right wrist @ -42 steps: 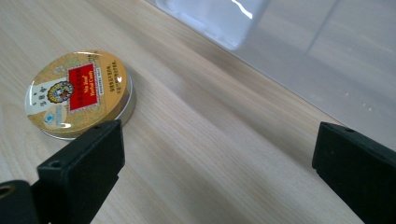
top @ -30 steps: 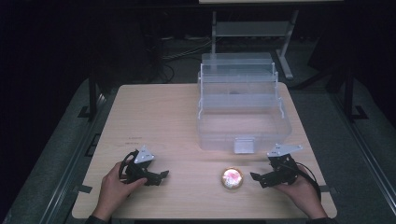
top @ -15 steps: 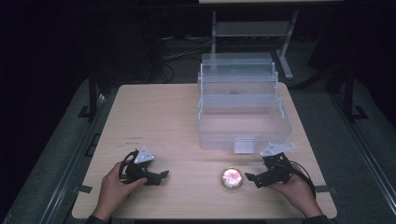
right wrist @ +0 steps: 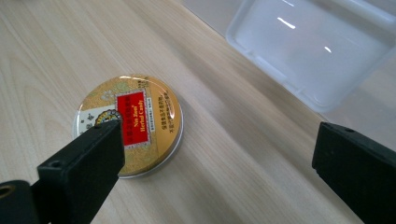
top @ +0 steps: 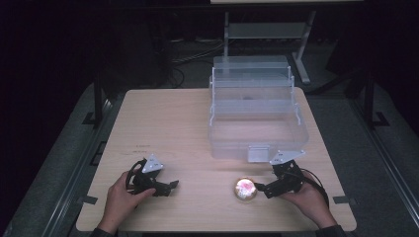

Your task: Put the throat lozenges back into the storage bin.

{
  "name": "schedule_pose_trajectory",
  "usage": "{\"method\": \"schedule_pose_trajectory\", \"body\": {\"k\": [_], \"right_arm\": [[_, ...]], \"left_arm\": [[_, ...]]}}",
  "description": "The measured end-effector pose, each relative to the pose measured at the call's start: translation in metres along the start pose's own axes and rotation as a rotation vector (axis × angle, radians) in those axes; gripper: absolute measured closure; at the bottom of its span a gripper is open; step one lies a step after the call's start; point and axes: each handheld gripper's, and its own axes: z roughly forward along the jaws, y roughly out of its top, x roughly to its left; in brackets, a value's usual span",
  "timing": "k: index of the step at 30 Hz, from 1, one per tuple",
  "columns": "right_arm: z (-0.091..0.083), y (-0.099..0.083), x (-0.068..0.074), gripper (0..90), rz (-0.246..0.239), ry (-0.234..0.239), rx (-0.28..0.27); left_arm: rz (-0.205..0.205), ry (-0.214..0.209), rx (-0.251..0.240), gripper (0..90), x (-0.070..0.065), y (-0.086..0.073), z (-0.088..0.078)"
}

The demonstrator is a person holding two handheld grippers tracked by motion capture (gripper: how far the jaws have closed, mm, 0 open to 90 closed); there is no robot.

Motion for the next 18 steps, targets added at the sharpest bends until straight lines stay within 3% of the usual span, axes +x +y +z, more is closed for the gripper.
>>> {"method": "schedule_pose_trajectory", "body": {"k": [11, 15, 18], "right_arm": [[0.006, 0.008, 0.005, 2.0, -0.022, 0.02, 0.01], [0.007, 0.011, 0.007, 11.9, -0.028, 0.055, 0.016], [0.009, 0.012, 0.008, 13.3, -0.027, 0.052, 0.027]], "left_arm": [[0.0, -0.001, 0.0, 10.9, 0.0, 0.0, 0.0], [-0.001, -0.001, -0.001, 10.9, 0.0, 0.0, 0.0], [0.0, -0.001, -0.001, 10.9, 0.0, 0.0, 0.0]]}}
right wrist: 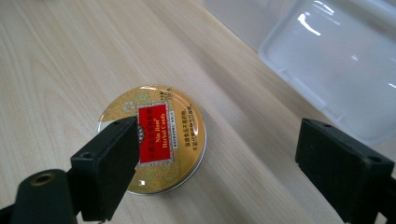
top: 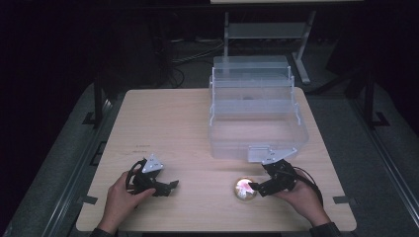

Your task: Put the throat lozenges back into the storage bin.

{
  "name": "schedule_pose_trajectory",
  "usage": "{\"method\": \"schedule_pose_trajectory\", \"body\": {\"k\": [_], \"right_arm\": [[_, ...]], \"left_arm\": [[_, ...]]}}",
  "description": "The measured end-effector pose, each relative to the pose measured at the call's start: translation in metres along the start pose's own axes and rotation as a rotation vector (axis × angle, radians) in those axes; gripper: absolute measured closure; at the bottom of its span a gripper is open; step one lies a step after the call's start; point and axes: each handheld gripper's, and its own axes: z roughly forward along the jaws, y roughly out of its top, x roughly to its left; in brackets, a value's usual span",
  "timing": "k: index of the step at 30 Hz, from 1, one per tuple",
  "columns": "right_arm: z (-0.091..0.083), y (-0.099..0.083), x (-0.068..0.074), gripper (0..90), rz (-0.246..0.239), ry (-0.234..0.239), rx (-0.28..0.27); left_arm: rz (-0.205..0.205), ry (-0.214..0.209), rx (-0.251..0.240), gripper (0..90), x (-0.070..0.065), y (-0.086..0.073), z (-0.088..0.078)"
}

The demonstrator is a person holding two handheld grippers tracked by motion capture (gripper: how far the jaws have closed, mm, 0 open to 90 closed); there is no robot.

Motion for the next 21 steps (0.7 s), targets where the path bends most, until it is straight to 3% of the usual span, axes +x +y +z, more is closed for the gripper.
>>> {"method": "schedule_pose_trajectory", "body": {"k": [21], "right_arm": [[0.009, 0.008, 0.011, 13.0, -0.047, 0.049, 0.002]], "left_arm": [[-0.002, 0.0, -0.002, 10.9, 0.0, 0.0, 0.0]]}}
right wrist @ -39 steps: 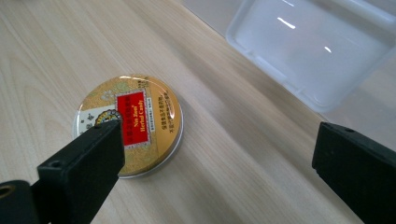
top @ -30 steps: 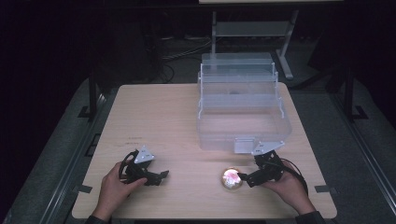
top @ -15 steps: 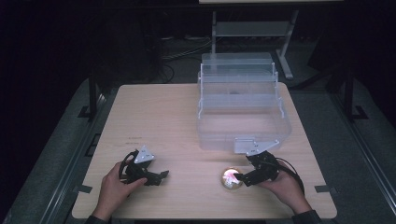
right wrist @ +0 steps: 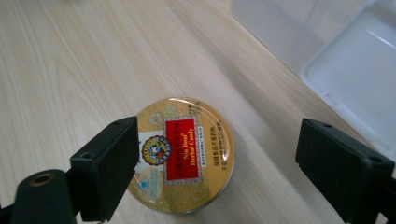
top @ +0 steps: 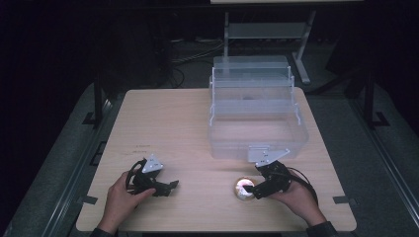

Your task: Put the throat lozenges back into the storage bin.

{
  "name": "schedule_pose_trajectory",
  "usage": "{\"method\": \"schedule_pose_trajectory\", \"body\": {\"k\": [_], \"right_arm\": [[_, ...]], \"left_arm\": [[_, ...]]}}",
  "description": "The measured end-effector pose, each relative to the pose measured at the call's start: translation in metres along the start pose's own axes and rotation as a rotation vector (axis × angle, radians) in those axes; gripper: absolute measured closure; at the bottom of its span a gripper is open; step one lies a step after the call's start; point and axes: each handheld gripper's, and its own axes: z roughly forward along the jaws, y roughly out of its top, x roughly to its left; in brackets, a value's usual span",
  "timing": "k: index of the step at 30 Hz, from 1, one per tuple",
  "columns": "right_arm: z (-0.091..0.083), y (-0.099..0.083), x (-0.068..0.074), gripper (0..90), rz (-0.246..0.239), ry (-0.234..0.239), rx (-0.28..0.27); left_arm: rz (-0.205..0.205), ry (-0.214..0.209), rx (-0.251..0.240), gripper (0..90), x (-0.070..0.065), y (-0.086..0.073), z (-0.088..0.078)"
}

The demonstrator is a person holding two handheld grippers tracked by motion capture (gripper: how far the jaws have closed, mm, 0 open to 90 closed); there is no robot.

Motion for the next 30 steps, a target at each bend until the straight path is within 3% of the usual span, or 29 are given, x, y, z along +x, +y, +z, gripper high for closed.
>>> {"method": "schedule_pose_trajectory", "body": {"k": [23, 30], "right_arm": [[0.017, 0.002, 0.014, 10.9, -0.016, 0.056, 0.049], [0.023, 0.001, 0.017, 11.1, -0.02, 0.052, 0.068]], "left_arm": [[-0.001, 0.0, 0.002, 10.9, 0.0, 0.0, 0.0], [0.0, 0.0, 0.002, 10.9, 0.0, 0.0, 0.0]]}}
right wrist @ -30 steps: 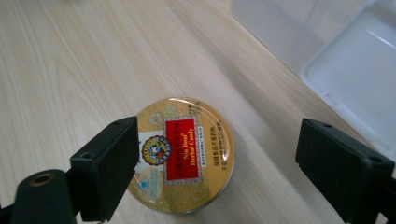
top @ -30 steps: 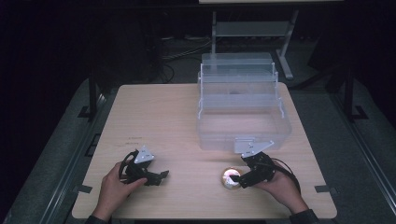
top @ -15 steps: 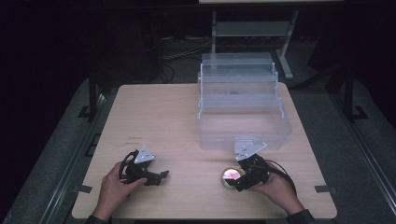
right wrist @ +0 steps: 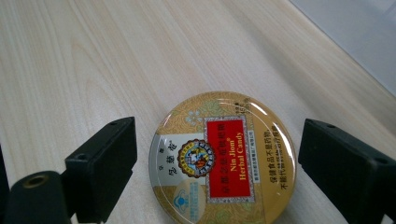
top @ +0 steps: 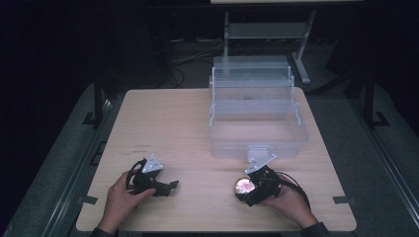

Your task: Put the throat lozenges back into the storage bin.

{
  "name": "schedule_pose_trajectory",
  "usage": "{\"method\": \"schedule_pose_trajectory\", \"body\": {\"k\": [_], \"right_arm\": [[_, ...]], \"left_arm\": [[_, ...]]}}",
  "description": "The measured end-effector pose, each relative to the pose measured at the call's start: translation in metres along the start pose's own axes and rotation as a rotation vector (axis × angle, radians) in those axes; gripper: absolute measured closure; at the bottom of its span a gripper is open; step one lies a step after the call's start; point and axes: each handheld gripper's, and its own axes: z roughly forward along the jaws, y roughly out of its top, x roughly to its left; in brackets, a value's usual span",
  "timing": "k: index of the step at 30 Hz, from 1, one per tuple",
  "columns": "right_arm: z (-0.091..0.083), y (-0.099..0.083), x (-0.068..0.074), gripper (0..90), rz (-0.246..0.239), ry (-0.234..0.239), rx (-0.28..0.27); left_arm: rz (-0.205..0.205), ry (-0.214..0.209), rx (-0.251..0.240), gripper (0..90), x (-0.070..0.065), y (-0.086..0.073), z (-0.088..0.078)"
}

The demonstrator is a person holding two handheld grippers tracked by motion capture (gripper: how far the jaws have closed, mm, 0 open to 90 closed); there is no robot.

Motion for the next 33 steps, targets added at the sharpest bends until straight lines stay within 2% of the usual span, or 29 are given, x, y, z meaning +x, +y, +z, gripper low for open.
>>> {"method": "schedule_pose_trajectory", "body": {"k": [15, 26, 33], "right_arm": [[0.012, -0.003, 0.003, 12.2, -0.026, -0.026, 0.041], [0.013, -0.004, 0.003, 13.7, -0.045, -0.04, 0.052], [0.012, -0.004, 0.002, 18.8, -0.051, -0.045, 0.051]], "left_arm": [[0.004, 0.001, 0.0, 10.9, 0.0, 0.0, 0.0], [0.004, 0.001, 0.0, 10.9, 0.0, 0.0, 0.0], [0.003, 0.001, 0.0, 10.9, 0.0, 0.0, 0.0]]}}
